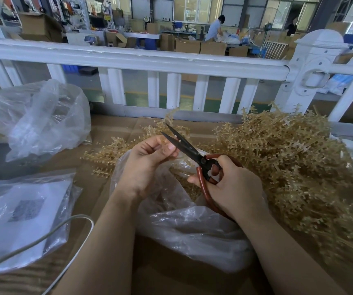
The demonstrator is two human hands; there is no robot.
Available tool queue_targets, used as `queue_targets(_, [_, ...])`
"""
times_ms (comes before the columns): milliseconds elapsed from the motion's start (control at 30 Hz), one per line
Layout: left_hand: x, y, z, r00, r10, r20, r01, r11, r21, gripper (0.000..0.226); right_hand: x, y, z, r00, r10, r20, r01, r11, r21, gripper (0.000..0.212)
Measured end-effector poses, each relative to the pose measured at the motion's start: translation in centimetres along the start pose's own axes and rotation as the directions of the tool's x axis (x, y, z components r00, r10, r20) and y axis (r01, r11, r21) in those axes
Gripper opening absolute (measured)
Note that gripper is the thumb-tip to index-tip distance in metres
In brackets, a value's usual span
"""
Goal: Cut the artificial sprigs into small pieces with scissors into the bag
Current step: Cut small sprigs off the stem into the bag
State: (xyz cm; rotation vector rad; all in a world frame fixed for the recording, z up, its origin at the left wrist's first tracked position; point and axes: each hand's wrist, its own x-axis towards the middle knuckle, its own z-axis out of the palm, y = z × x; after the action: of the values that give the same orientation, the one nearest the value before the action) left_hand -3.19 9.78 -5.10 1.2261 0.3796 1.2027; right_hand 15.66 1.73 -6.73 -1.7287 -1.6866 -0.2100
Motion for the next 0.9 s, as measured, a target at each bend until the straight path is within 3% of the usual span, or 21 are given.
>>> queue_targets(167, [-0.1, -0.1, 0.3, 1.0, 0.014, 0.028, -0.015, 0.999, 0.051, 0.012, 0.1, -0.1, 0.0, 1.0, 0.022, 0.012, -0.021, 0.999, -0.05, 0.075])
queue_targets(267, [-0.1, -0.1, 0.2, 0.999, 0.009, 0.039, -0.011, 0.998, 0.054, 0.005, 0.1, -0.1, 0.1, 1.0, 0.018, 0.018, -0.016, 0.998, -0.055, 0.073])
queue_targets(600, [0.0, 0.0, 0.3, 1.0, 0.013, -0.007, -0.013, 0.999, 0.05, 0.007, 0.0, -0.1, 0.0, 1.0, -0.005, 0.001, 0.005, 0.998, -0.056, 0.071])
queue_targets(900, [-0.4, 0.4, 1.4, 0.995, 0.1, 0.023, -0.102, 0.964, 0.246, 0.02, 0.3, -0.3, -0.3, 0.999, -0.041, -0.002, 0.04, 0.997, -0.065, 0.072])
